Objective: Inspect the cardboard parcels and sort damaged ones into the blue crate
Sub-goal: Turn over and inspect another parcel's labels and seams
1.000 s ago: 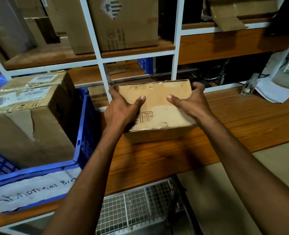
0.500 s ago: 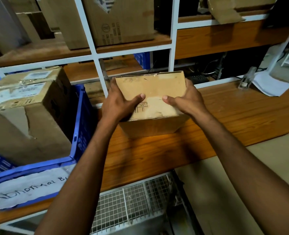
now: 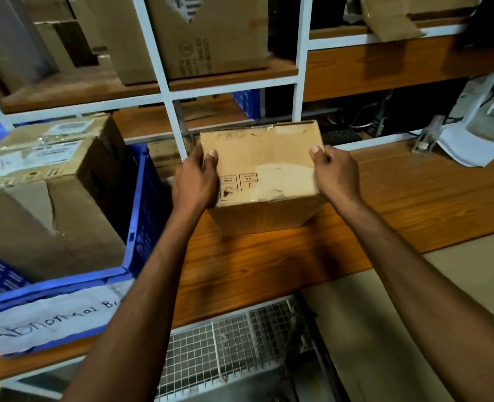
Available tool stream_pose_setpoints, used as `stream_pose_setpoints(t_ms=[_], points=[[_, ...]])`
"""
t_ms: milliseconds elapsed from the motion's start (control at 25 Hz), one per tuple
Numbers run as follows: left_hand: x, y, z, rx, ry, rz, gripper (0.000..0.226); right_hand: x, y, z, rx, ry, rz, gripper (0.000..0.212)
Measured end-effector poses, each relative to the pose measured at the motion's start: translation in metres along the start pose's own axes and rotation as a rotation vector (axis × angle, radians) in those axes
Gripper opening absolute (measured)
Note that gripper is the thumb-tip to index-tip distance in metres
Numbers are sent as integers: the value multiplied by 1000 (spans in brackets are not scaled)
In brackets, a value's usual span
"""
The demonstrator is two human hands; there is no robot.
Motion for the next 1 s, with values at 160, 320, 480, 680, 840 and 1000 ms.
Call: stream_pose_setpoints(t_ms=[160, 320, 480, 680, 840, 1000], points=[[0, -7, -5, 82, 29, -13, 44, -5, -2, -1, -70, -65, -85, 39], [-8, 2, -2, 80, 118, -130, 49, -5, 1, 2, -80, -75, -114, 42], [-2, 18, 5, 52, -24, -27, 67, -3, 8, 2, -6, 5, -14, 42], [-6, 24, 9, 28, -98, -121, 102, -14, 17, -1, -123, -63, -104, 78], [-13, 27, 7, 30, 110, -209, 119, -15, 16, -2, -184, -87, -246, 108], [-14, 34, 12, -23, -138, -88, 126, -18, 18, -2, -155, -79, -272, 127]])
Point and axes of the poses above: each hand's wrist, its own y-axis away from the middle knuckle, its own x-axis out of the back of the hand, z = x × y, the point moved 6 cm from there along -y, towards the middle knuckle, and after that the axes turned 11 degrees about -y, right-handed, at the moved point
